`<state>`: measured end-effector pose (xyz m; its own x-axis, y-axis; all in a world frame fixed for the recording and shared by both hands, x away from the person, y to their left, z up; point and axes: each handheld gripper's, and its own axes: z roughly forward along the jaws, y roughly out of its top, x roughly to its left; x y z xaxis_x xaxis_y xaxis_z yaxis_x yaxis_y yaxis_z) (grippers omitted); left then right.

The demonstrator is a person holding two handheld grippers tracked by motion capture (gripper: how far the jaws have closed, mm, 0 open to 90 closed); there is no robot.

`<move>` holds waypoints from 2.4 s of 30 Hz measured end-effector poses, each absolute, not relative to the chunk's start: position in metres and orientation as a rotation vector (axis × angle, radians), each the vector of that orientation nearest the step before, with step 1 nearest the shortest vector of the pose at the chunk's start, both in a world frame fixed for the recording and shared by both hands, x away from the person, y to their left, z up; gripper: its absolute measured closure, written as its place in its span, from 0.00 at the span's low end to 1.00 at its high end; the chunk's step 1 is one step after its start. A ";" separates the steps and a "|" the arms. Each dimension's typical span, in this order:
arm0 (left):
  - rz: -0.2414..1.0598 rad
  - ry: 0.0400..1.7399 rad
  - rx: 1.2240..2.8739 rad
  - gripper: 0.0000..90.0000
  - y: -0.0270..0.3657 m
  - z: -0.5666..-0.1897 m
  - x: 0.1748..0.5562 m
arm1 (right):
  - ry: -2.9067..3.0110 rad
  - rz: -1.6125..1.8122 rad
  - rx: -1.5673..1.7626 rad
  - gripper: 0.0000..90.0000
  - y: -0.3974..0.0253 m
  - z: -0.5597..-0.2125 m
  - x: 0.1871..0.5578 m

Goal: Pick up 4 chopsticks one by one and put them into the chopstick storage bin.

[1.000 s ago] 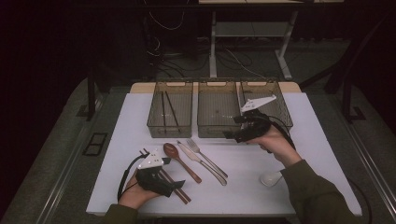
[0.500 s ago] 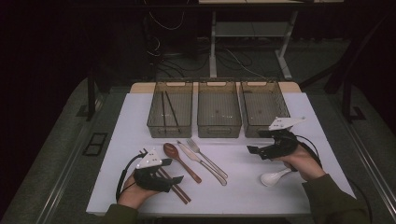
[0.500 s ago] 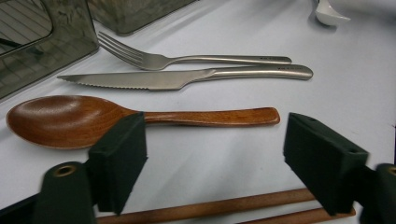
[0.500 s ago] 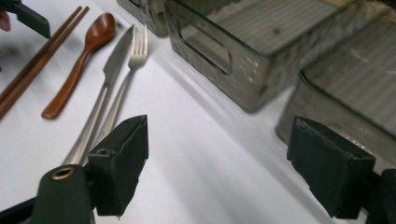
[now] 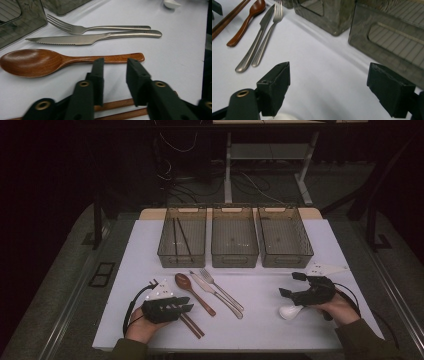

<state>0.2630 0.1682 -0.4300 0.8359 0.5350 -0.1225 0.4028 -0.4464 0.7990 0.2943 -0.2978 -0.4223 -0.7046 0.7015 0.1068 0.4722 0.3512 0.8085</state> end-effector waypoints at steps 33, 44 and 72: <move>0.383 1.002 2.215 0.98 0.225 -0.443 0.334 | 2.402 1.217 1.087 0.21 -0.311 -0.443 0.273; 0.394 1.026 2.209 0.98 0.234 -0.443 0.328 | 2.407 1.212 1.080 0.21 -0.312 -0.443 0.273; 0.303 0.886 2.212 0.98 0.210 -0.426 0.291 | 2.403 1.202 1.075 0.21 -0.312 -0.443 0.272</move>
<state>0.2911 0.2097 -0.4258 0.7358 0.6756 -0.0469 0.5058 -0.5021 0.7014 0.2723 -0.3121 -0.4426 -0.6976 0.7095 0.0998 0.5053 0.3886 0.7705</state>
